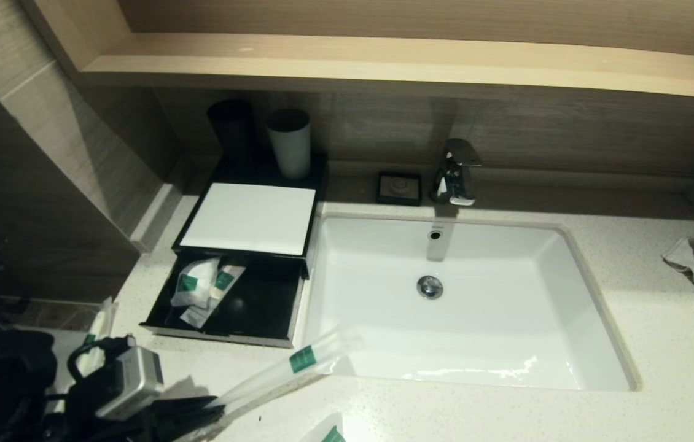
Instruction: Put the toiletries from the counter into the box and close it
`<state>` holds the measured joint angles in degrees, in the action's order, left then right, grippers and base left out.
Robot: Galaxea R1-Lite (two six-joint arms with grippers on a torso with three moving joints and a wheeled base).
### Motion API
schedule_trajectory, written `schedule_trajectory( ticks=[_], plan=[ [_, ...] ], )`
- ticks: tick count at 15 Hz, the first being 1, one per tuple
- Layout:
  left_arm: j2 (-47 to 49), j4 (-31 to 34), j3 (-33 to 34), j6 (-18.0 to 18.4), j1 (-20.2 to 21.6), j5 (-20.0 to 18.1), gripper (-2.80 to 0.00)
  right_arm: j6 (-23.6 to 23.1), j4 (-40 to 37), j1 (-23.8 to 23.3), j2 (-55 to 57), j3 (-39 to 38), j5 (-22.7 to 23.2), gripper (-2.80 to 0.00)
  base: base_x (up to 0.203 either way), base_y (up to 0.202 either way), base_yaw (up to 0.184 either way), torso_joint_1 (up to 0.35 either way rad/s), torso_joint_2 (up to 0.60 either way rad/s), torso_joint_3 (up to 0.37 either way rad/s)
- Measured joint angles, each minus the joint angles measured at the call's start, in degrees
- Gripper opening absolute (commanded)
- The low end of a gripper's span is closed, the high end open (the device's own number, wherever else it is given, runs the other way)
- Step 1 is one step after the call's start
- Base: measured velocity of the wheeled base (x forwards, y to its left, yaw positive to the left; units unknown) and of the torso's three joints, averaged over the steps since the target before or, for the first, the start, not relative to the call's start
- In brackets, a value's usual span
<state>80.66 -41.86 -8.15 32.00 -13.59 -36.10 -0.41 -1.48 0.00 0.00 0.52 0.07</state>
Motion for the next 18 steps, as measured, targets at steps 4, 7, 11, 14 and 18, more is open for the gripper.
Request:
schedule_trajectory(
  ticks=[4, 7, 11, 14, 18],
  plan=[
    [-2.37, 0.48, -5.21, -12.34, -2.50, 2.19, -2.80, -0.02, 0.00, 0.00, 0.00, 0.00, 0.00, -2.80, 0.000, 0.000, 0.000, 0.000, 0.00, 0.000],
    [-2.86, 0.61, -8.22, -18.34, -2.79, 9.41, -2.80, 0.00, 0.00, 0.00, 0.00, 0.00, 0.00, -2.80, 0.000, 0.000, 0.000, 0.000, 0.00, 0.000],
    [-3.62, 0.96, -11.87, -26.62, -2.89, 19.71, -2.80, 0.00, -0.01, 0.00, 0.00, 0.00, 0.00, -2.80, 0.000, 0.000, 0.000, 0.000, 0.00, 0.000],
    [-5.45, 2.40, -15.60, -32.53, -3.53, 27.06, -2.80, 0.00, 0.00, 0.00, 0.00, 0.00, 0.00, -2.80, 0.000, 0.000, 0.000, 0.000, 0.00, 0.000],
    [-8.04, 14.29, -20.76, -35.11, -5.88, 42.45, -2.80, 0.00, -0.01, 0.00, 0.00, 0.00, 0.00, -2.80, 0.000, 0.000, 0.000, 0.000, 0.00, 0.000]
  ],
)
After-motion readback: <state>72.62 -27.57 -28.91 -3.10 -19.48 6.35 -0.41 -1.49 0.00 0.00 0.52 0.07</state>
